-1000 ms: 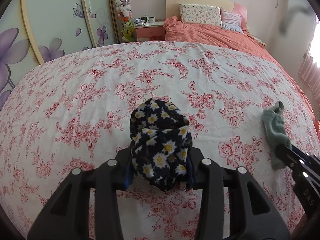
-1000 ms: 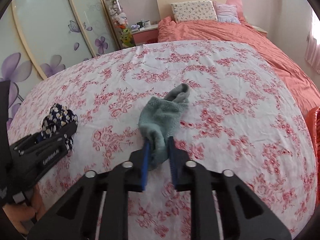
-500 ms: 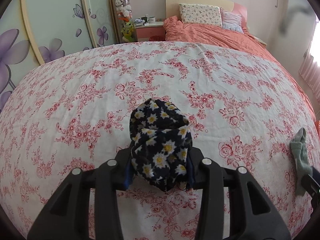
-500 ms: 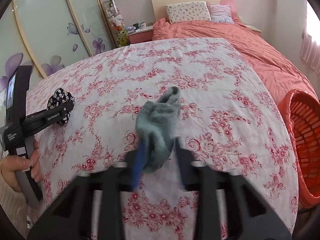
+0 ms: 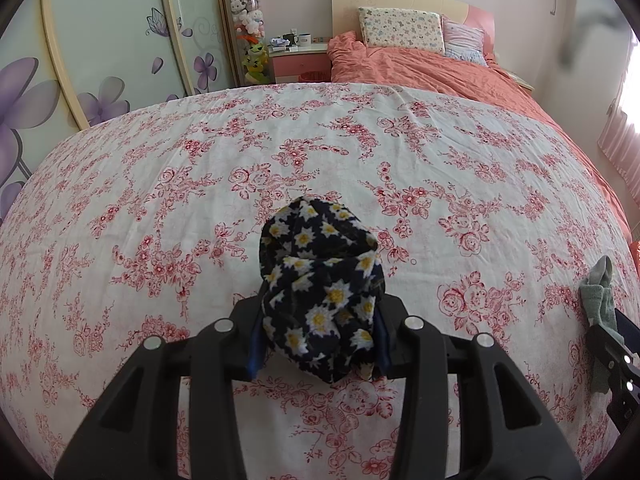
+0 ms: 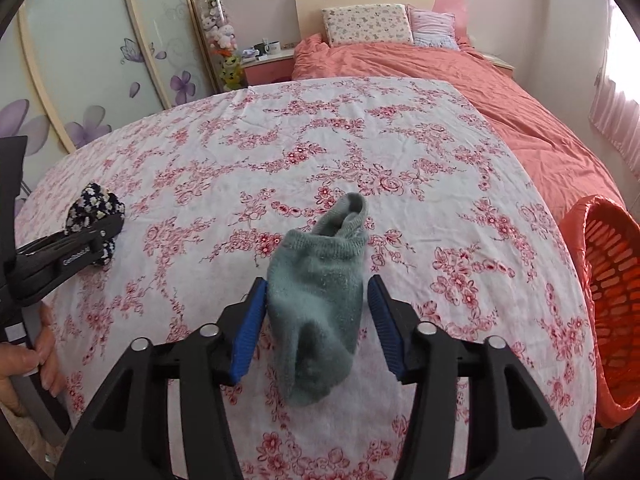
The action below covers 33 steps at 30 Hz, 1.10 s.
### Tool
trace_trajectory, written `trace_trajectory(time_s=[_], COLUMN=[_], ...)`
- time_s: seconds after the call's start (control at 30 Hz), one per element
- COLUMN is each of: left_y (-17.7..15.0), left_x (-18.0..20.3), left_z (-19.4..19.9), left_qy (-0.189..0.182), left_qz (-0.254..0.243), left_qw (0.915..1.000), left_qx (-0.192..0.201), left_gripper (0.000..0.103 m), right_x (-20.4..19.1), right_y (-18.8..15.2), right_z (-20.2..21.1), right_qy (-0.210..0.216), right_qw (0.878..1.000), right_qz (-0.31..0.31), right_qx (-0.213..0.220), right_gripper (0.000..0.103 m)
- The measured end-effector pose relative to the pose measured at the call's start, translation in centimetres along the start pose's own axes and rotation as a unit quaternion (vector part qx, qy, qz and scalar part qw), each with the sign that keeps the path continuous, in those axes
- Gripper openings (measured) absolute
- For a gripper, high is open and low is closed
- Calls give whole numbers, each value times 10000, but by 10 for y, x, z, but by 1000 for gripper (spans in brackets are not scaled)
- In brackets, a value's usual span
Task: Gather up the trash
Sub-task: 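Grasp the grey sock with the right tool while the left tool holds the scrunchie, then carry the scrunchie and sock over the orange basket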
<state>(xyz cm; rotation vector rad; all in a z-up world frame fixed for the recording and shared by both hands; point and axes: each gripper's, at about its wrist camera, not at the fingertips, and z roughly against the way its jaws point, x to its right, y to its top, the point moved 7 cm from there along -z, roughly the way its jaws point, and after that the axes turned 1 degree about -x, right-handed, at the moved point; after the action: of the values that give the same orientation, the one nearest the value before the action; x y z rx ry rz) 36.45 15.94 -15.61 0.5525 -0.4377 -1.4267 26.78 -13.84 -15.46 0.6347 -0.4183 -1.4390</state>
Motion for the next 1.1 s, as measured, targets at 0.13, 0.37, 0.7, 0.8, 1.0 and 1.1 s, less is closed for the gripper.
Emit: trace_trajectory(time_s=[0.13, 0.37, 0.7, 0.8, 1.0, 1.1], left_y=[0, 0, -1, -1, -1, -1], left_x=[0, 0, -4, -3, -2, -2], left_z=[0, 0, 1, 1, 0, 0], left_qy=[-2, -9, -58, -41, 16, 24], left_qz=[2, 13, 104, 87, 46, 42], left_qw=[10000, 10000, 9999, 10000, 10000, 10000], left_qx=[0, 1, 0, -2, -3, -3], left_gripper=[42, 42, 44, 45, 45, 46], right_x=[5, 8, 3, 2, 3, 3], right_y=[-2, -2, -2, -2, -2, -2], right_z=[0, -1, -1, -1, -1, -1], right_qy=[-190, -285, -220, -197, -193, -197], right_qw=[9998, 9996, 9996, 9997, 9997, 9997], right_qz=[54, 31, 161, 151, 148, 150], right_qx=[26, 10, -20, -20, -20, -20], right_gripper=[29, 27, 39, 40, 40, 40])
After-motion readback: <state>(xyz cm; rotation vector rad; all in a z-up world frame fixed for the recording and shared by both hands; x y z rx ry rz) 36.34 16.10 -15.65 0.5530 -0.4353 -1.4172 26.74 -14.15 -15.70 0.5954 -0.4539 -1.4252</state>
